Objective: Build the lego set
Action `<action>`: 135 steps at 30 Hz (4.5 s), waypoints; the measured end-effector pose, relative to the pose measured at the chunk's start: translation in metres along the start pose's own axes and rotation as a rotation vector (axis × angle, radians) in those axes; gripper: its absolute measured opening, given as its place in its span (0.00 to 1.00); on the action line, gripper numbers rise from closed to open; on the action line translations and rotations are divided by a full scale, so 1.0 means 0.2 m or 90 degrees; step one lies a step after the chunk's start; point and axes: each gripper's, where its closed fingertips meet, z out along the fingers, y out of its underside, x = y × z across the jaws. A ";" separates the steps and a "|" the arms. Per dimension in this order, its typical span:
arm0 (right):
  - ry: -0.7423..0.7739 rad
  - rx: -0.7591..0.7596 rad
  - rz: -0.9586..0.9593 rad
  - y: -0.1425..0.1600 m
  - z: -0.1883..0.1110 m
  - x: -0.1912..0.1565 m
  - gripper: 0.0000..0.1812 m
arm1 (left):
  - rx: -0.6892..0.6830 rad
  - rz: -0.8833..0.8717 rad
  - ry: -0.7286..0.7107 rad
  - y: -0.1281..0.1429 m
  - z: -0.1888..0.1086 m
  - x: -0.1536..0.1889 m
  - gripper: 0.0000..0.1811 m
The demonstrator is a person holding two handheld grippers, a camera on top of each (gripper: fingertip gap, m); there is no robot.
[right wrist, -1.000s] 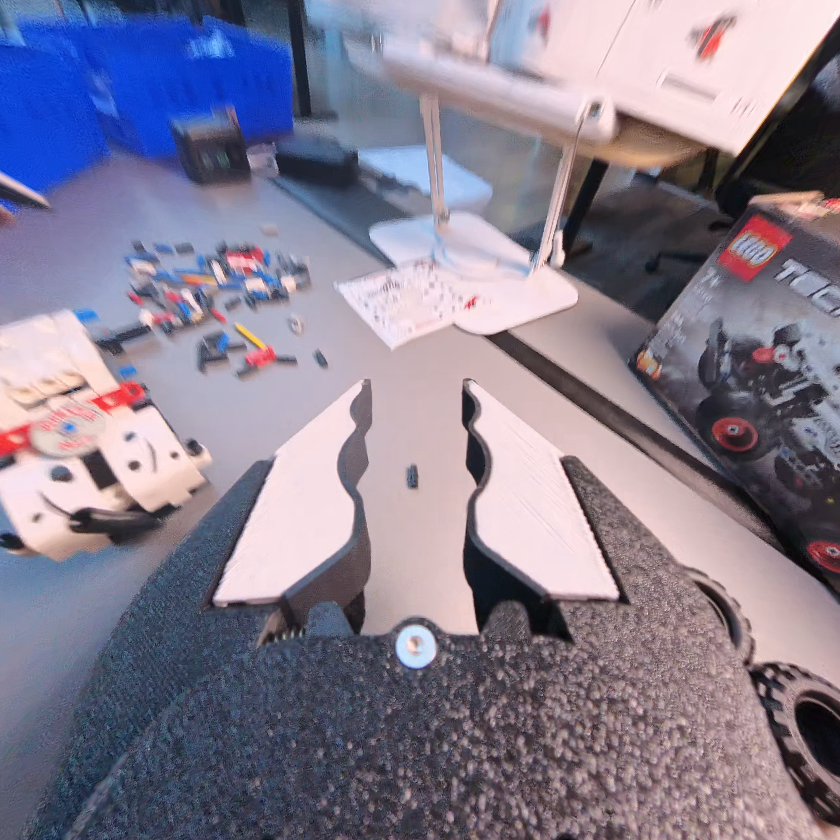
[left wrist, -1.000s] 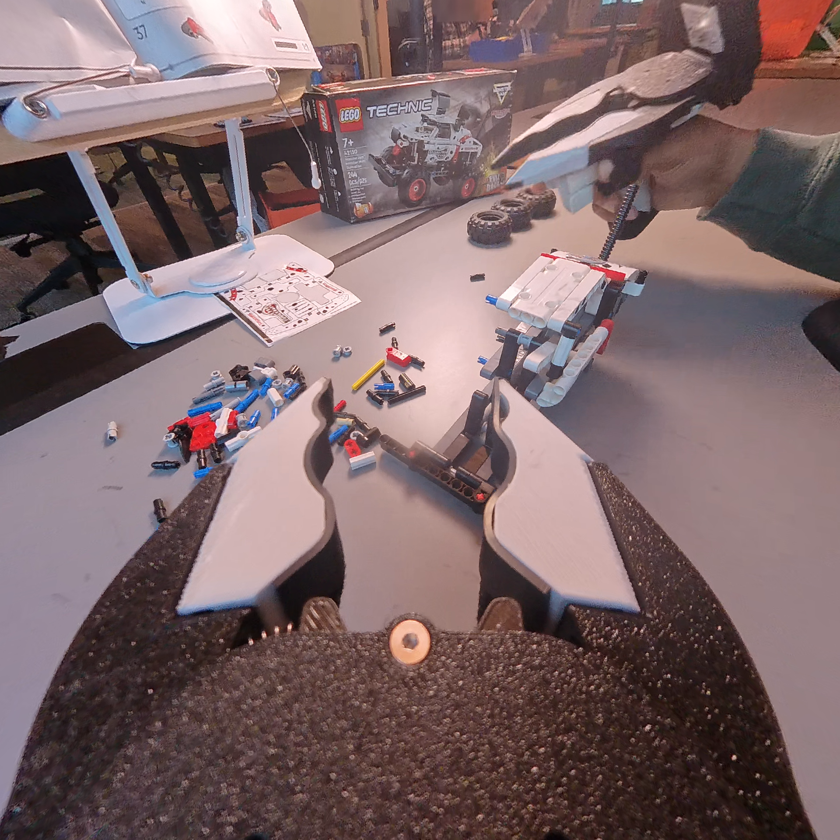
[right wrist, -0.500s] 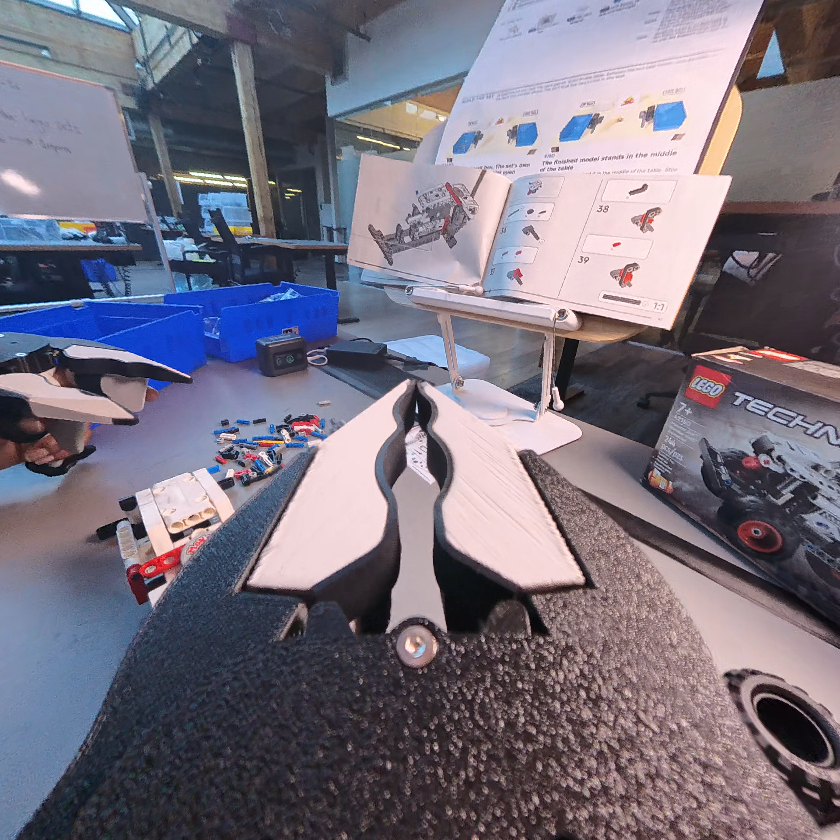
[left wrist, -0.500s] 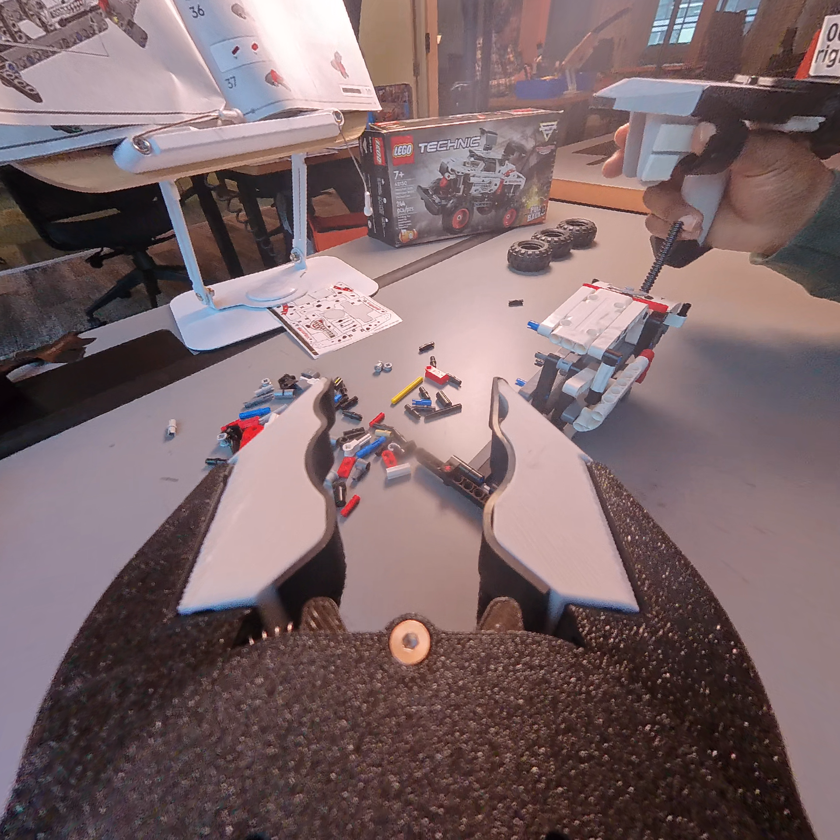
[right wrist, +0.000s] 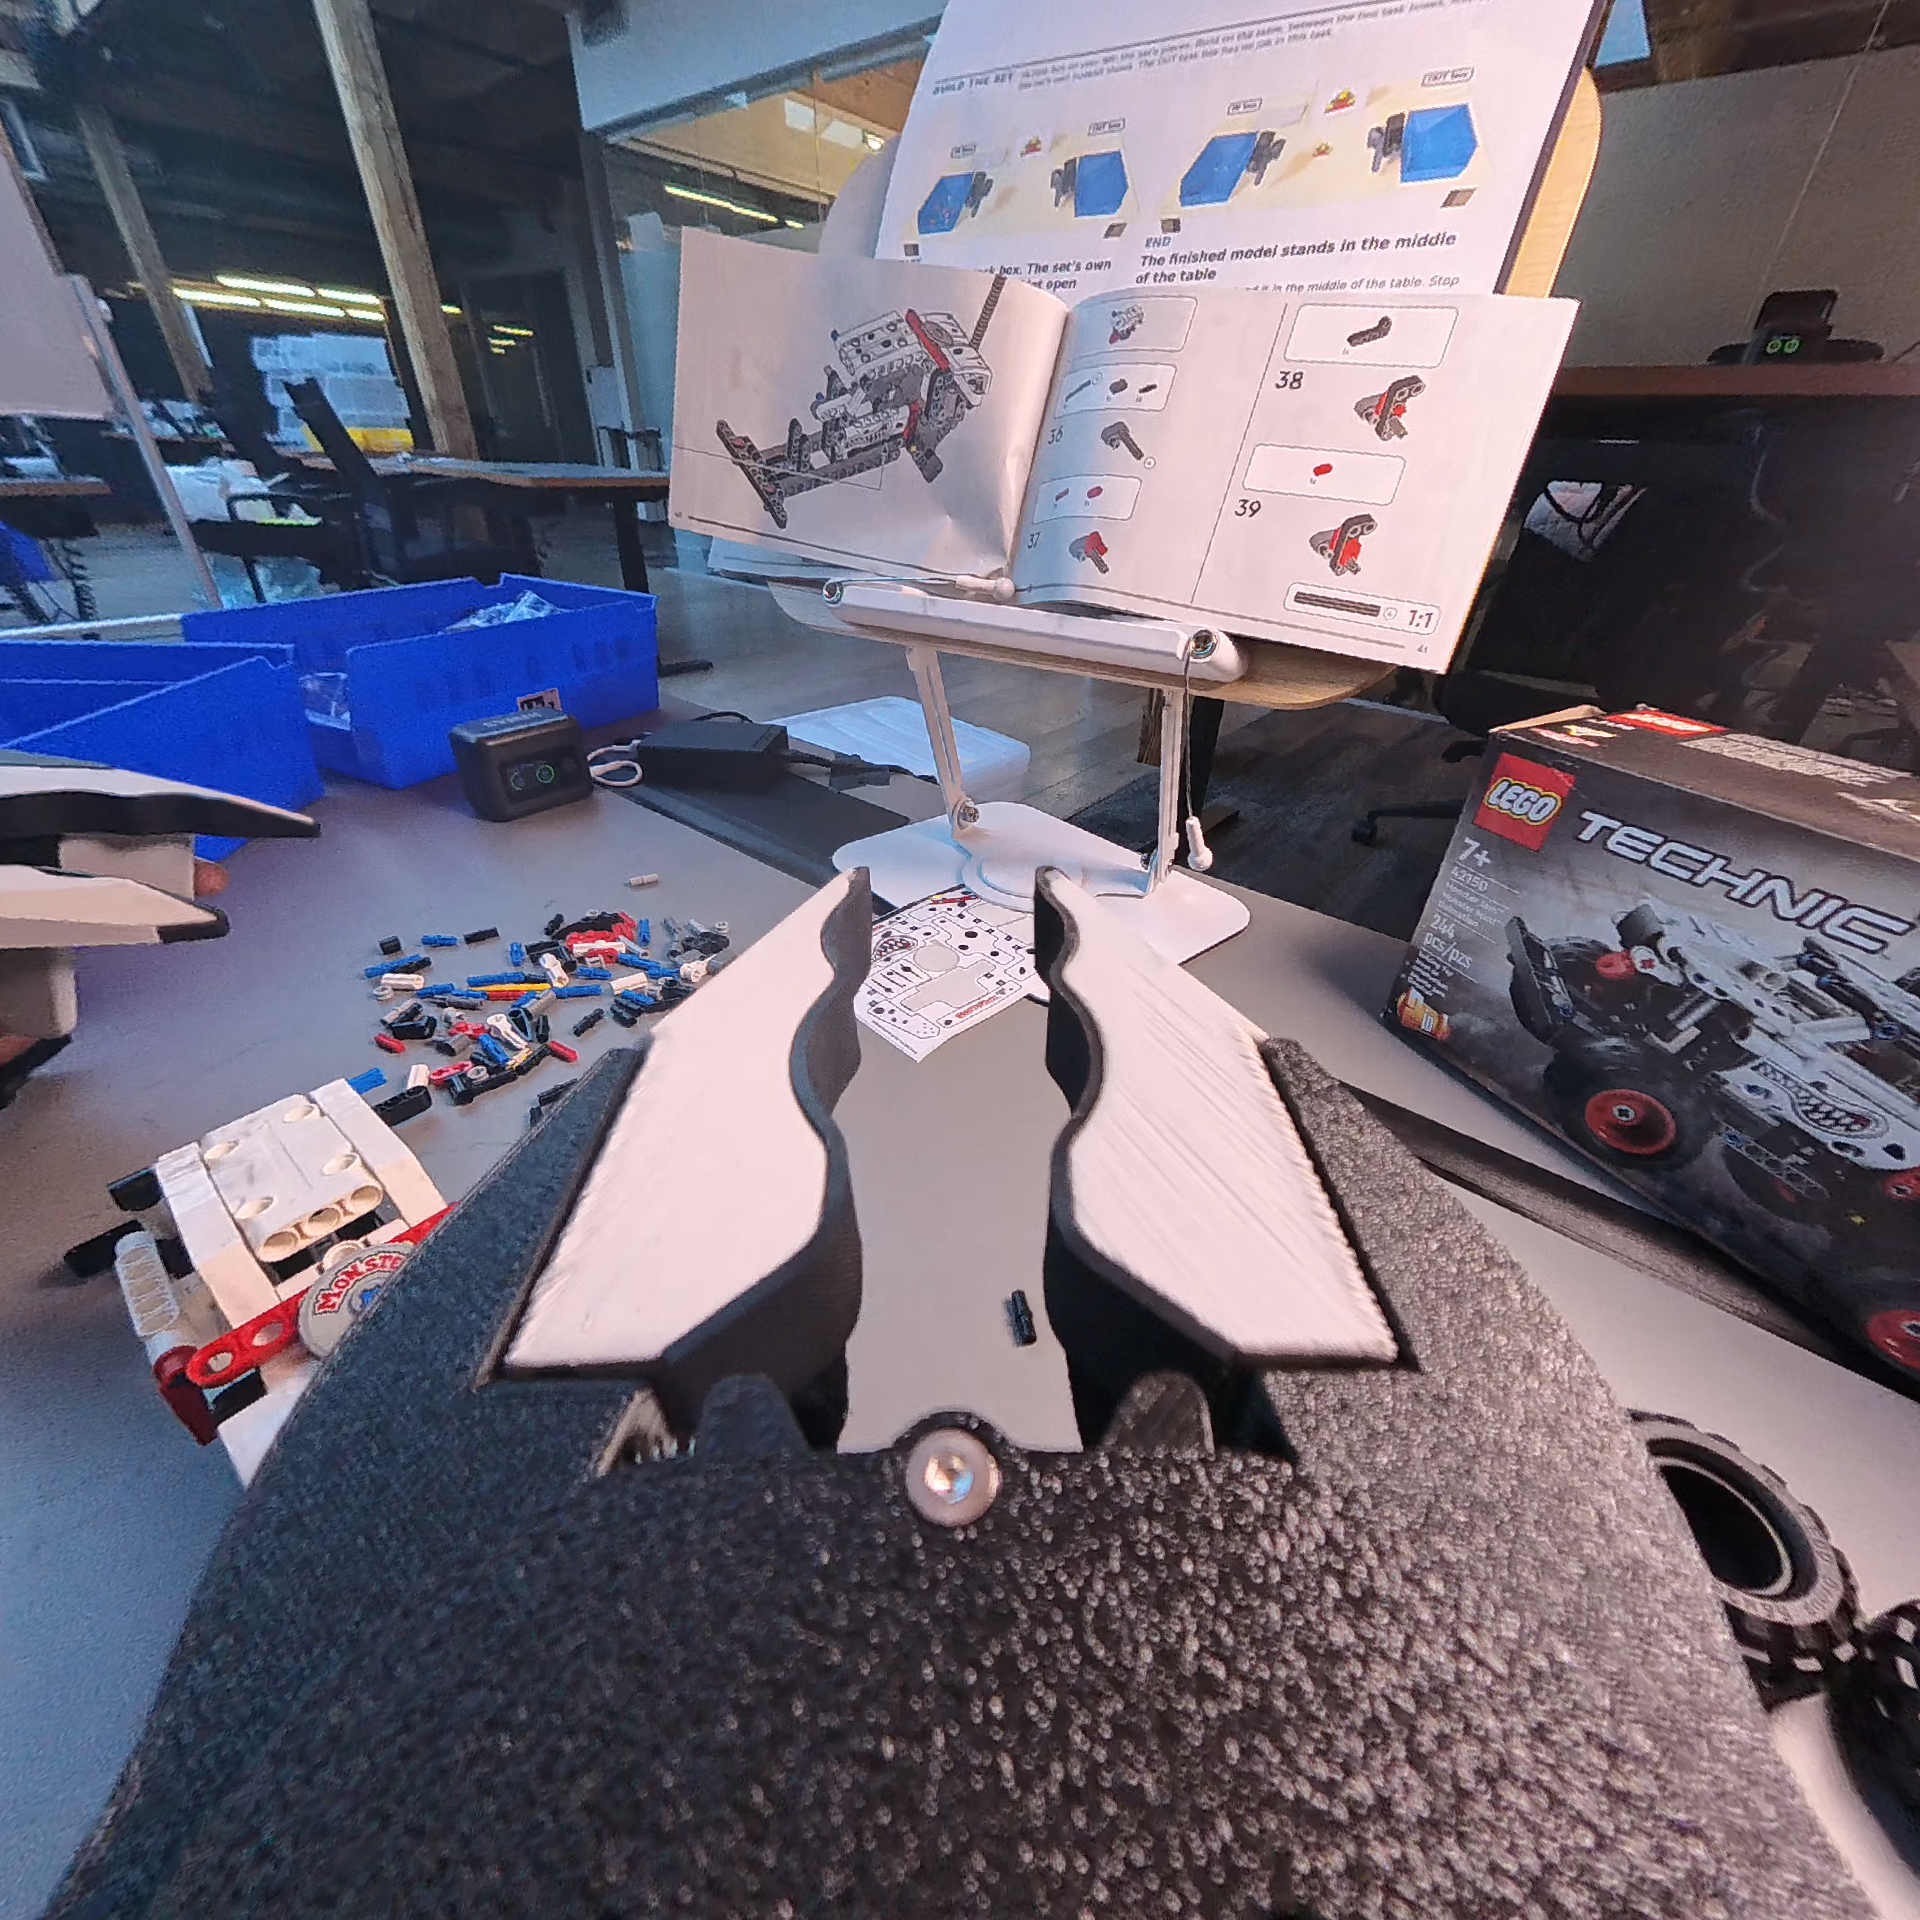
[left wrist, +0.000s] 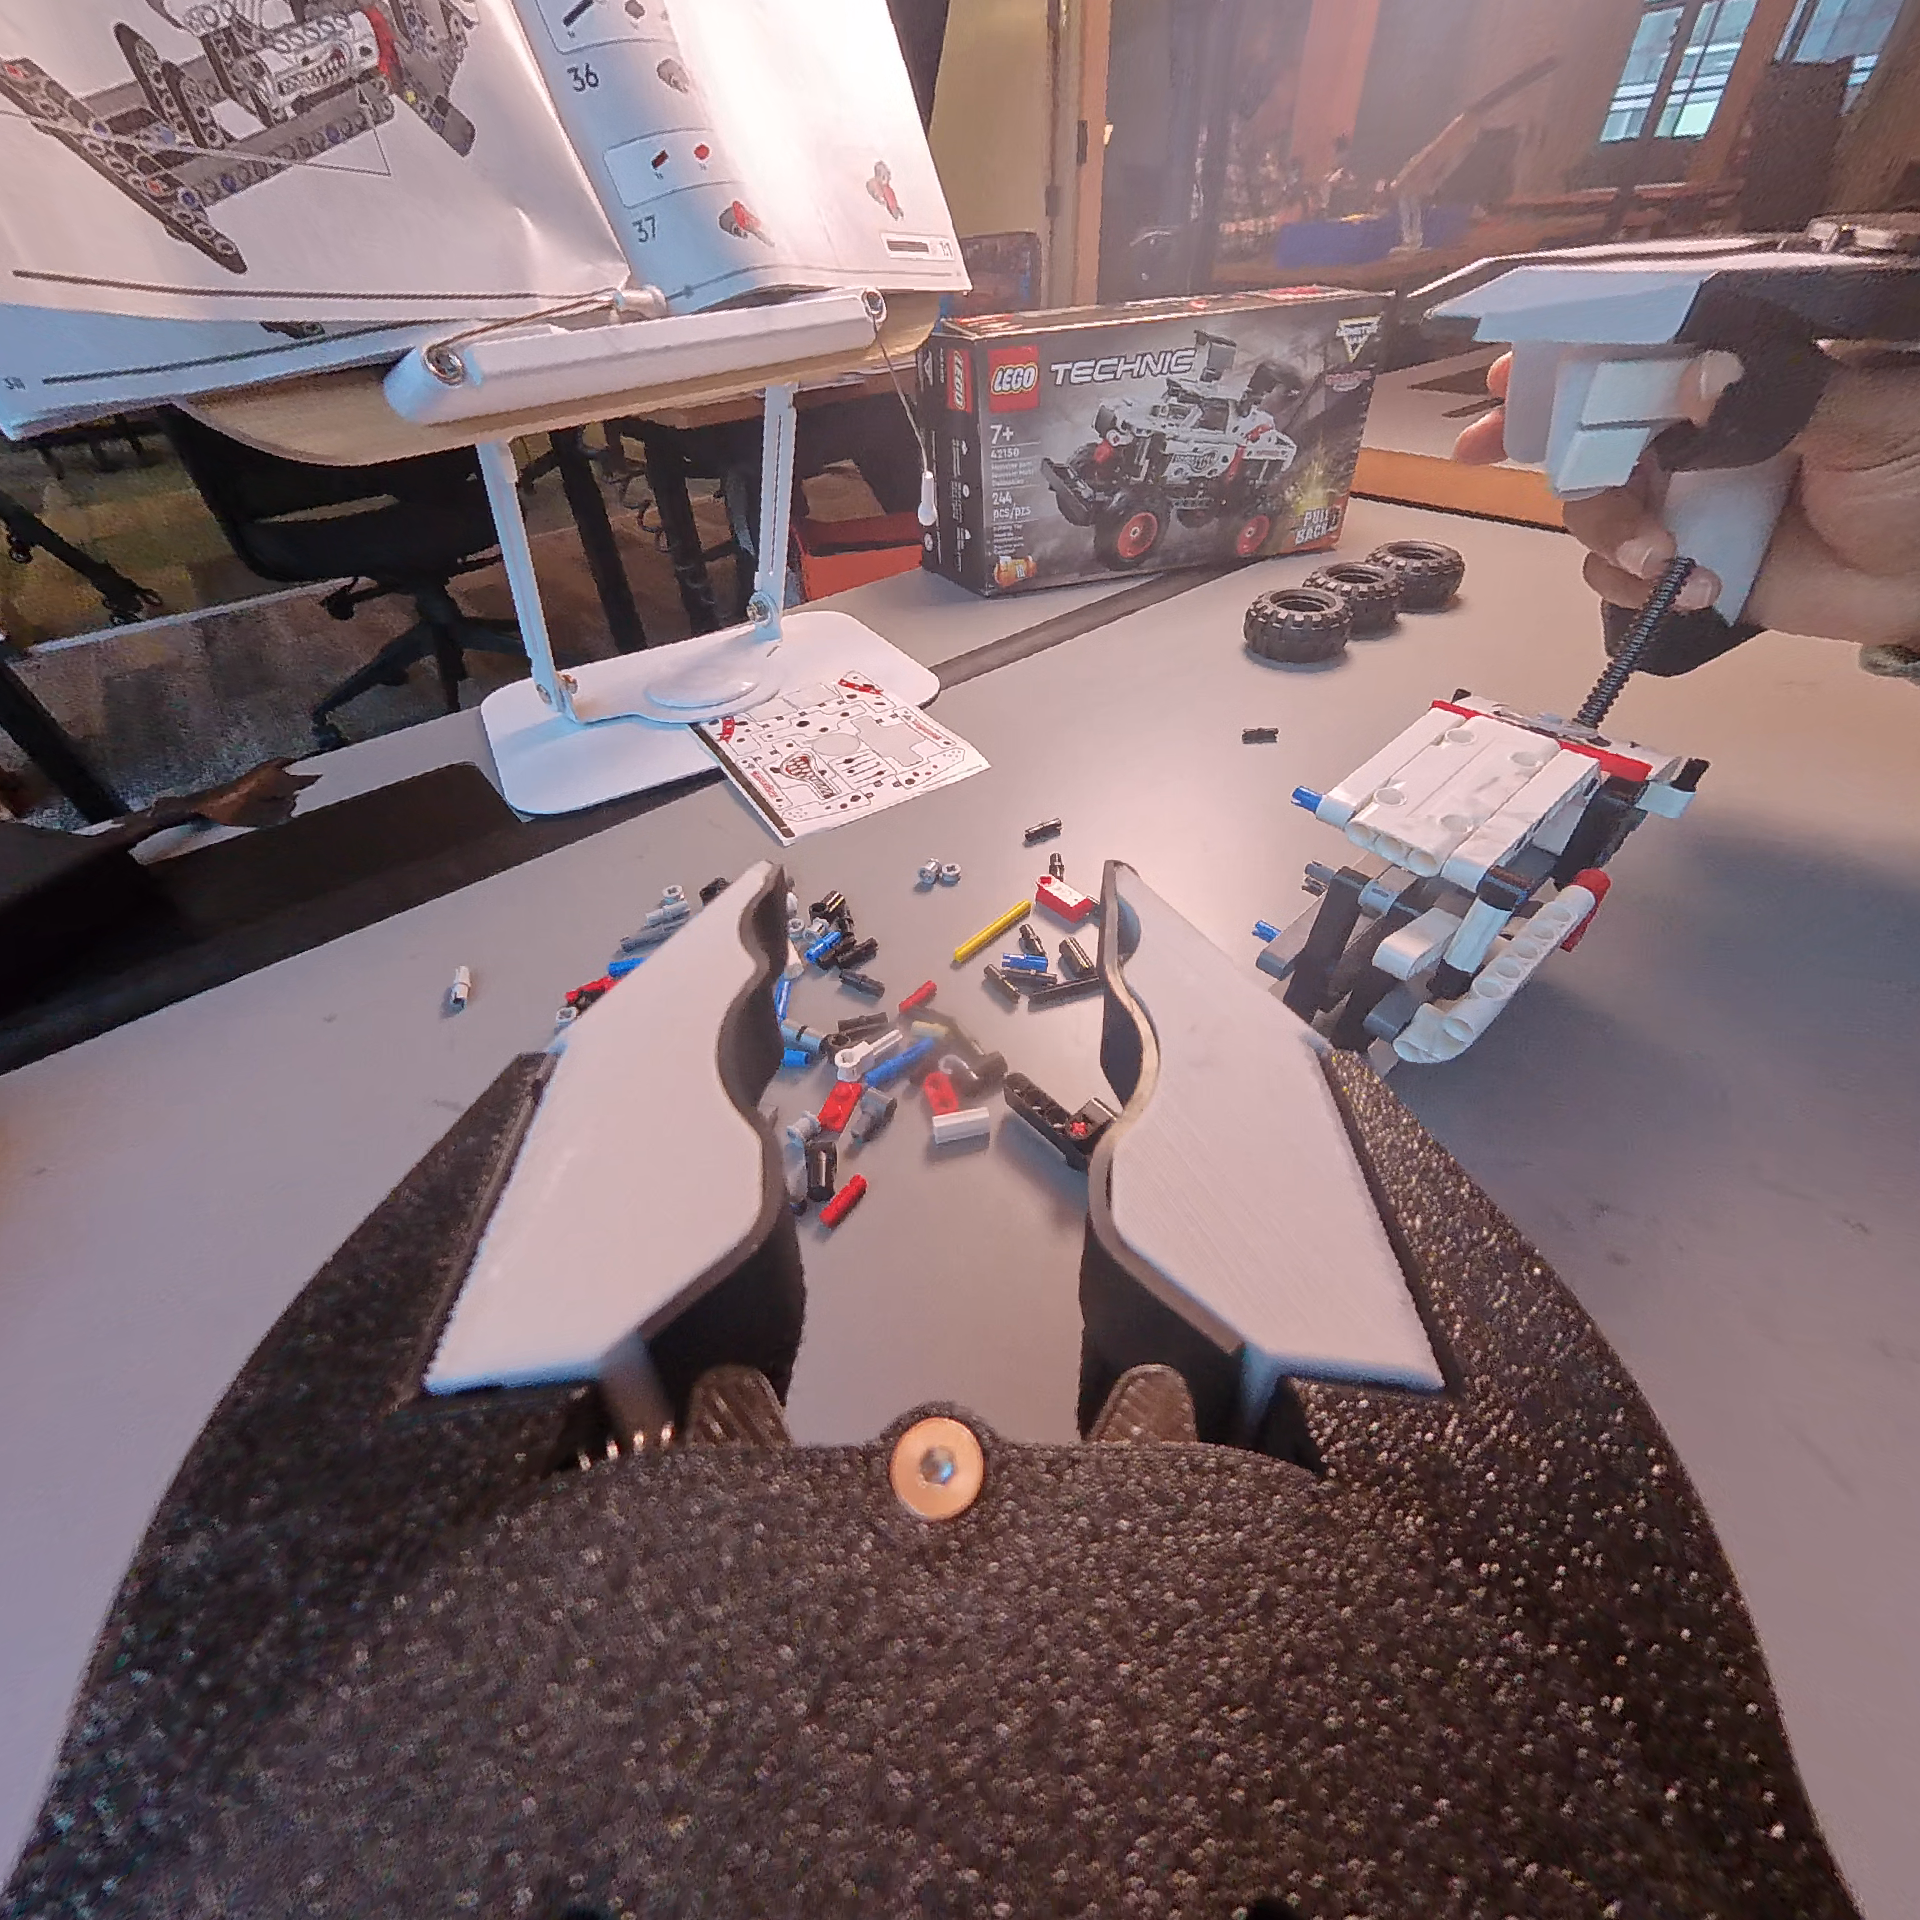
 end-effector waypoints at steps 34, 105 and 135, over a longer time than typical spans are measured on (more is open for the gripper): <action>0.057 0.001 -0.162 -0.44 1.36 0.37 0.00 | 0.051 0.038 -0.069 -0.12 0.28 -0.29 0.28; 0.044 -0.048 -0.243 -0.37 1.33 0.30 0.06 | 0.027 0.007 -0.045 -0.06 0.32 -0.28 0.28; 0.059 -0.021 -0.188 -0.41 1.23 0.35 0.03 | 0.021 0.010 -0.053 -0.05 0.31 -0.30 0.28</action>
